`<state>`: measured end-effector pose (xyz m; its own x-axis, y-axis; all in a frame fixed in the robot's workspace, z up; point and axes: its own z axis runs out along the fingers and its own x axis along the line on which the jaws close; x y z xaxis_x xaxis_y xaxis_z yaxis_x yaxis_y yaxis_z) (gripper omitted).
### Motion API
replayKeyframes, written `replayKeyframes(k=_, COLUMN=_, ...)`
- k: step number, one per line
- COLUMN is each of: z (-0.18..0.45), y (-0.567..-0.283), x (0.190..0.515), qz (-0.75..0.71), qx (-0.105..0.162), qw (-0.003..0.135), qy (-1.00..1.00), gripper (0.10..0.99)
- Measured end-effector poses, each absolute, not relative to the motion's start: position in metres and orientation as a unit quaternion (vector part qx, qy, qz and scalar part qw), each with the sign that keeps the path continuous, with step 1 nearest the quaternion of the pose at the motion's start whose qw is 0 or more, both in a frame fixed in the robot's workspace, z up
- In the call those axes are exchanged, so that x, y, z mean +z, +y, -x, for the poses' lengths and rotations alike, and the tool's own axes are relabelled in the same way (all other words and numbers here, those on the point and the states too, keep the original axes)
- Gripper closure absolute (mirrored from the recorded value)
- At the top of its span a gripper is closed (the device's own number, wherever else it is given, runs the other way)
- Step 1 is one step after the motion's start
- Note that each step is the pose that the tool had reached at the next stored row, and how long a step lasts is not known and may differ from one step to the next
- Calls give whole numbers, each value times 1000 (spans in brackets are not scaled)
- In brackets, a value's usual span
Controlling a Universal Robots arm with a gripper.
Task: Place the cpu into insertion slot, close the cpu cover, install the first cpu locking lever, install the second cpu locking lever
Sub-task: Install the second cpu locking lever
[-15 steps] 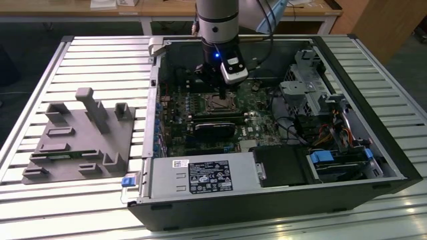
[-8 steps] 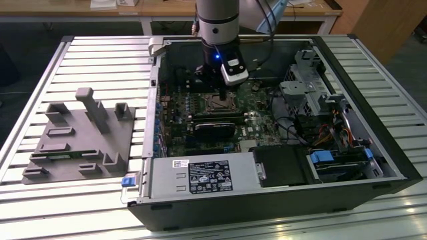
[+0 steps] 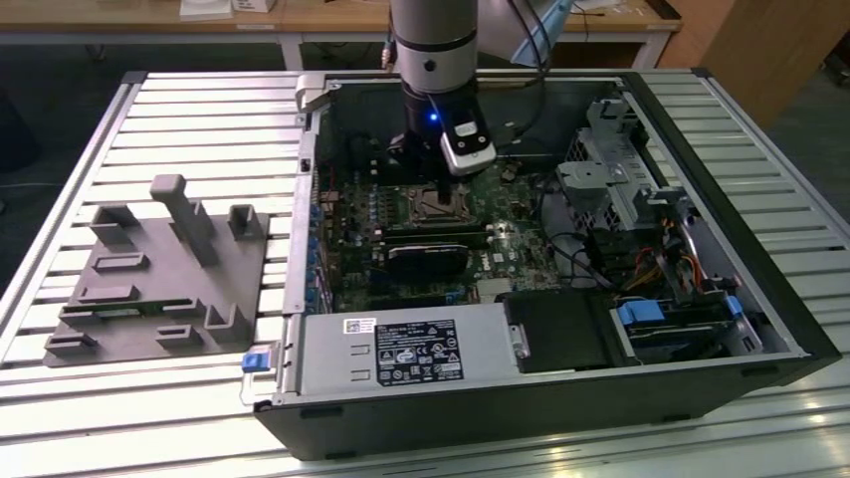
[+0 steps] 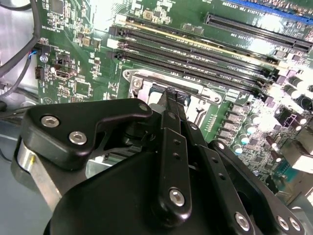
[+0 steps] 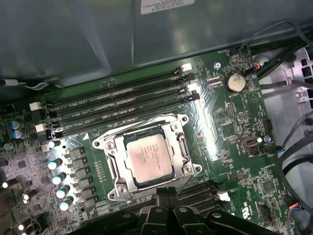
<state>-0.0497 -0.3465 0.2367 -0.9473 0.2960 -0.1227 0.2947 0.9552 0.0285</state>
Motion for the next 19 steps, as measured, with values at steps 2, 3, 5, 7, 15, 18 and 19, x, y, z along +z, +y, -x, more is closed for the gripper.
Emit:
replayKeyframes(k=2, z=50, y=-348, x=237, qz=-150, qx=5, qw=63, qy=987, gripper=980)
replayKeyframes(k=3, z=50, y=-348, x=236, qz=-150, qx=5, qw=63, qy=987, gripper=980)
replayKeyframes(k=5, z=50, y=-349, x=236, qz=-150, qx=5, qw=62, qy=987, gripper=980)
replayKeyframes(k=7, z=50, y=-349, x=236, qz=-150, qx=5, qw=62, qy=987, gripper=980)
replayKeyframes(k=15, z=50, y=-350, x=236, qz=-150, qx=5, qw=58, qy=987, gripper=980)
replayKeyframes(k=18, z=50, y=-354, x=235, qz=-150, qx=5, qw=57, qy=987, gripper=980)
replayKeyframes(k=19, z=50, y=-355, x=235, qz=-150, qx=5, qw=56, qy=987, gripper=980)
